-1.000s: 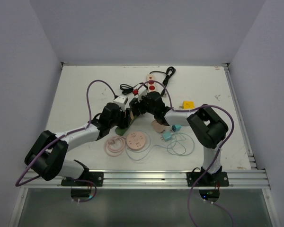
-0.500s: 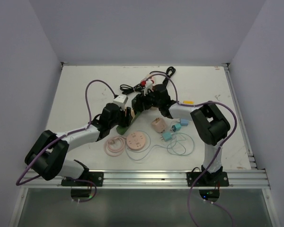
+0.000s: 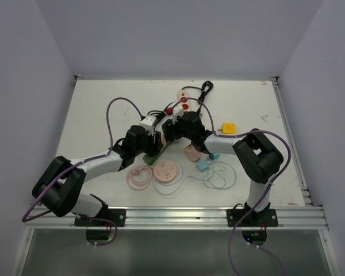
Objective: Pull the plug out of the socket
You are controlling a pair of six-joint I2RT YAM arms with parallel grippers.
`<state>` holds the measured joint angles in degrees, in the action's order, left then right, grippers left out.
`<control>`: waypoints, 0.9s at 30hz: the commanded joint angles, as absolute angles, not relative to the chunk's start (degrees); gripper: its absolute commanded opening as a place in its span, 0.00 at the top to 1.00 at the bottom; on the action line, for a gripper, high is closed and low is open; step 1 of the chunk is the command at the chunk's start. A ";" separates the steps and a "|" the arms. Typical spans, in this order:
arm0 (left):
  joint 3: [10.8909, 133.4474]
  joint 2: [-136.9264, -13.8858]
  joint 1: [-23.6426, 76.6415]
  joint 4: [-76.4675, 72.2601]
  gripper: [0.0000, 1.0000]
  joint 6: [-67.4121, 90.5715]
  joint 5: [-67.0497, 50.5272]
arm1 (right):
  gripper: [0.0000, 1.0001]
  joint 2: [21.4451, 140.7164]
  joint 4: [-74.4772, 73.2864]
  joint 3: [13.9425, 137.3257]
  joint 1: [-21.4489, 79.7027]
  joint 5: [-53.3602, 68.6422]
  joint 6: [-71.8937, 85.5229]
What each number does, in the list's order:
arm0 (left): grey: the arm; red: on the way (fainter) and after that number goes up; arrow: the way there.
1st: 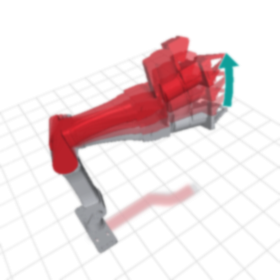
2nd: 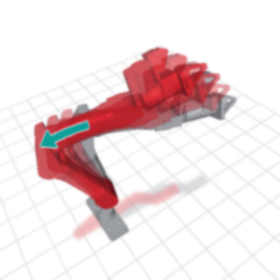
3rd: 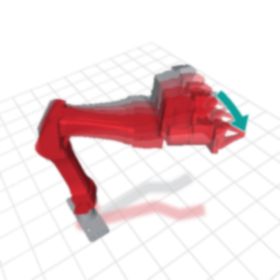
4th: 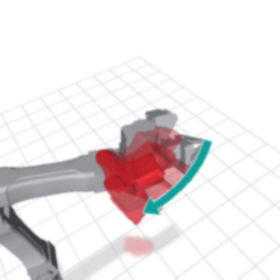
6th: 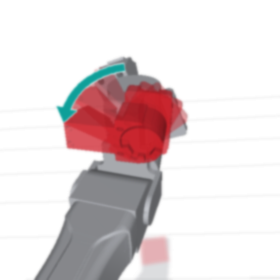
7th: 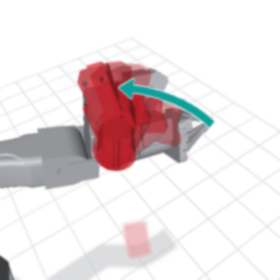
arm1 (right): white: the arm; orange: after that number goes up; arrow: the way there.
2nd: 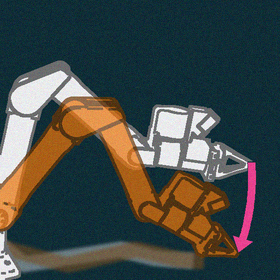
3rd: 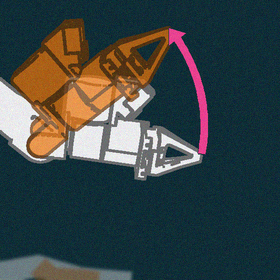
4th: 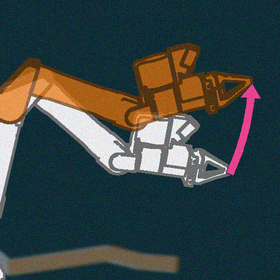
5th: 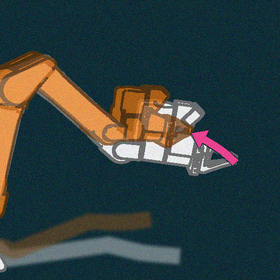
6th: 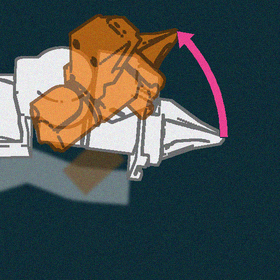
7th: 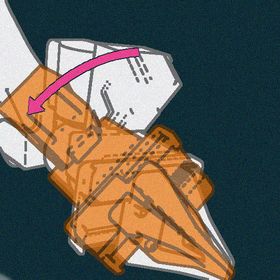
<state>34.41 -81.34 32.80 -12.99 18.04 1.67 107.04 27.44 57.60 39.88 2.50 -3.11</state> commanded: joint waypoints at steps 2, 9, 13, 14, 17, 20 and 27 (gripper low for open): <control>34.19 -83.32 31.82 -11.60 1.00 21.44 8.61 | 1.00 103.09 31.20 60.19 34.83 13.34 10.44; 32.96 -83.23 31.82 -12.13 1.00 21.44 8.70 | 1.00 105.21 31.73 62.14 32.26 20.74 16.70; 33.22 -83.14 31.82 -12.13 1.00 21.27 8.79 | 1.00 102.13 30.24 59.86 36.81 15.40 4.10; 33.40 -83.32 31.82 -12.13 1.00 21.18 8.70 | 1.00 101.69 27.54 59.85 39.52 11.64 1.26; 34.01 -83.85 31.73 -11.78 1.00 21.09 8.61 | 1.00 101.16 25.66 59.07 43.49 5.91 -6.32; 34.19 -84.29 31.82 -11.69 1.00 21.18 8.79 | 1.00 100.46 28.11 56.70 44.21 3.87 -7.03; 34.01 -84.20 31.73 -11.43 1.00 21.44 8.53 | 0.99 100.46 26.53 58.80 39.13 11.56 3.30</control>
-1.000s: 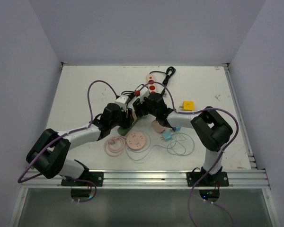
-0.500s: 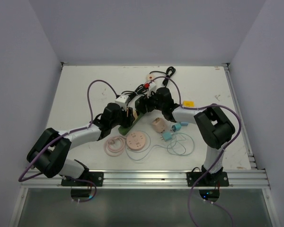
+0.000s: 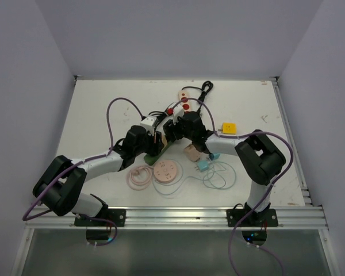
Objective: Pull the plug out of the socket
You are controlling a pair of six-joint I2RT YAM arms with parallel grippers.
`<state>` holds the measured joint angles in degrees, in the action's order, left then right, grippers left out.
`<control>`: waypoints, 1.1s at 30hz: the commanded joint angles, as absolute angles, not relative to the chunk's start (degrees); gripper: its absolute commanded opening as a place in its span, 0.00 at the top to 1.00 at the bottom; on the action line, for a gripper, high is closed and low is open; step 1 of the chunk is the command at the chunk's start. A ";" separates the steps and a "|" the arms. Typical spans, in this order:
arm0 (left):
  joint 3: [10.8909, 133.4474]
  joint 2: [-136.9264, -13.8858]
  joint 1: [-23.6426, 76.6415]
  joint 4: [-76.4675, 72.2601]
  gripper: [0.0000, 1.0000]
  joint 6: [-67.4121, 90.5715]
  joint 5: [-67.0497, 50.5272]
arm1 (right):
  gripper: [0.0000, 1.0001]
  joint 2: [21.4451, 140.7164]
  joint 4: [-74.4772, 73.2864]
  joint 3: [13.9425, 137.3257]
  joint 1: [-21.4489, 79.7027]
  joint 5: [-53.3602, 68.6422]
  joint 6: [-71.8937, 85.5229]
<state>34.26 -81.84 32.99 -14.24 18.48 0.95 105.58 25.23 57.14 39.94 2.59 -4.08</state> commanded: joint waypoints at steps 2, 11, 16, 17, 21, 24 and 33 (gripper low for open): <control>33.58 -83.67 31.73 -11.51 1.00 21.45 8.53 | 0.99 101.16 28.03 59.76 34.82 15.10 10.79; 33.40 -83.32 31.82 -11.43 1.00 21.45 8.61 | 0.98 100.47 24.45 60.56 36.81 14.62 4.77; 34.36 -84.20 31.82 -11.07 1.00 21.27 8.79 | 0.95 98.09 21.54 59.68 43.50 7.56 -6.93; 34.37 -84.20 31.82 -11.16 1.00 21.27 8.79 | 0.95 98.00 21.01 59.68 43.59 7.47 -6.94; 34.63 -84.37 31.73 -10.90 1.00 21.27 8.44 | 0.96 97.21 21.09 58.97 43.59 5.02 -6.68; 34.72 -84.46 31.82 -10.81 1.00 21.18 8.44 | 0.96 97.29 20.92 59.76 40.80 7.02 -1.70; 34.19 -83.85 31.82 -10.72 1.00 21.00 8.26 | 0.96 100.90 22.94 62.31 31.46 17.40 13.98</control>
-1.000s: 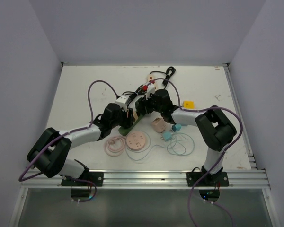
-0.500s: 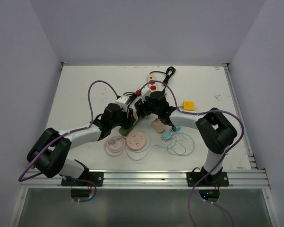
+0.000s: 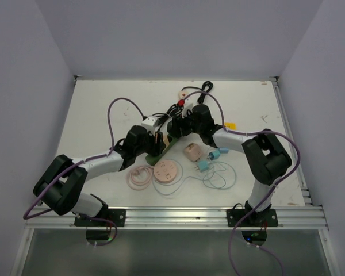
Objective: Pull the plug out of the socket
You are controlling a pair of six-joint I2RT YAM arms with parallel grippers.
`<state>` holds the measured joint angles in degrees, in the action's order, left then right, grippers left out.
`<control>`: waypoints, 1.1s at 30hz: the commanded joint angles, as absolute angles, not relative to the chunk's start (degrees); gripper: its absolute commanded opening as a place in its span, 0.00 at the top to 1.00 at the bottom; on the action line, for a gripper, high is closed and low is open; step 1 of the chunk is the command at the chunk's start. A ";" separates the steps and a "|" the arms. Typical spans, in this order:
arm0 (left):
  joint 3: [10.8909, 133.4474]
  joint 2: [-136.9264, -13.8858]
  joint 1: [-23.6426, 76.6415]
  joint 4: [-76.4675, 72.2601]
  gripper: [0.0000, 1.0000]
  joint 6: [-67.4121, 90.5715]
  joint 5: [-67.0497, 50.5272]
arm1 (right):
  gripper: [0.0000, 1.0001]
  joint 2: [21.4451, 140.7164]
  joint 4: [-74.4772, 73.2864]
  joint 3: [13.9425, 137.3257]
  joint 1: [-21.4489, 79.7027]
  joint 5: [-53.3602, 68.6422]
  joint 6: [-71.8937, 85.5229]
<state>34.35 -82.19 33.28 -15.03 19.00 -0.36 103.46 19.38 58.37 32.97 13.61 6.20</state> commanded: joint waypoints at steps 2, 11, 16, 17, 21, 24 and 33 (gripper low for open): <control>34.10 -83.85 31.82 -10.99 1.00 21.09 8.00 | 0.96 101.16 22.15 63.10 31.90 18.64 13.18; 34.72 -83.85 31.82 -10.29 1.00 21.36 8.52 | 0.94 101.07 9.84 66.53 41.92 2.03 -5.10; 35.42 -84.72 31.82 -9.76 1.00 21.27 9.14 | 0.94 98.45 12.65 63.56 41.84 1.93 -3.78; 35.42 -84.73 31.82 -9.76 1.00 21.27 9.14 | 0.92 97.92 13.27 63.02 41.66 2.11 -3.34; 35.42 -85.17 31.82 -10.02 1.00 21.27 9.05 | 0.90 95.02 12.92 61.79 42.80 0.53 -5.45; 35.33 -85.60 31.82 -10.37 1.00 21.27 8.96 | 0.90 93.26 14.49 60.13 42.80 0.18 -5.18; 35.77 -86.13 31.82 -10.63 1.00 21.27 8.61 | 0.88 92.99 12.92 59.59 43.94 4.22 -8.79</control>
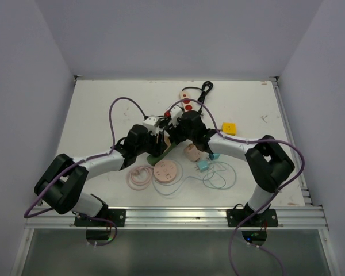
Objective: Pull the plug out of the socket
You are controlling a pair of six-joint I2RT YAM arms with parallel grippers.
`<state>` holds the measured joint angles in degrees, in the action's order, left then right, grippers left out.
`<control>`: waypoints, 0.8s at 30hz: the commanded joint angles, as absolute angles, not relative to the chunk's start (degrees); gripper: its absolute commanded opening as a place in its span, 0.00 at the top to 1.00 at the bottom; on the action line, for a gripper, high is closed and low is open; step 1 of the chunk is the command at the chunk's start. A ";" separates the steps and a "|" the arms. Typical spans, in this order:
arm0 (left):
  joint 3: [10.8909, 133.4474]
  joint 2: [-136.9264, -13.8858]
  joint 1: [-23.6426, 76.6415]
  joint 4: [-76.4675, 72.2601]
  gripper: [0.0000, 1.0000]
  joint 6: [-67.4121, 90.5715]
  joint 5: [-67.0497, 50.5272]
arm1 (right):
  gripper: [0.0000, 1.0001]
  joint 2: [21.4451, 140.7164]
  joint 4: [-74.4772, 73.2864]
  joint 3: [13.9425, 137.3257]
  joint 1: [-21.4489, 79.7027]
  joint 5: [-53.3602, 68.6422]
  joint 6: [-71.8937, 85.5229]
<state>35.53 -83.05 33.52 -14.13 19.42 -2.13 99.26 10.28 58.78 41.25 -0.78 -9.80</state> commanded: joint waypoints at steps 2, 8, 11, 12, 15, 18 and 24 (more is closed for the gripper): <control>35.86 -86.13 31.82 -10.63 1.00 21.18 8.61 | 0.88 93.43 12.92 59.94 43.86 2.91 -7.04; 36.56 -86.31 32.17 -9.41 1.00 20.30 10.28 | 0.90 99.66 8.71 67.57 40.79 3.16 3.23; 36.65 -85.26 33.22 -8.53 1.00 19.60 13.09 | 0.89 104.31 3.97 74.07 39.99 3.60 3.69; 36.65 -84.99 33.57 -8.44 1.00 19.60 13.79 | 0.89 105.28 2.56 77.22 39.99 3.43 3.69; 37.26 -84.81 34.63 -7.65 1.00 18.99 15.99 | 0.89 107.14 0.18 79.62 39.90 3.69 3.52; 37.97 -85.16 35.07 -6.51 1.00 18.37 17.84 | 0.89 105.83 0.18 78.58 39.90 2.37 2.90; 39.02 -87.10 35.07 -5.98 1.00 19.95 16.27 | 0.85 95.48 13.04 64.12 40.08 4.65 -4.21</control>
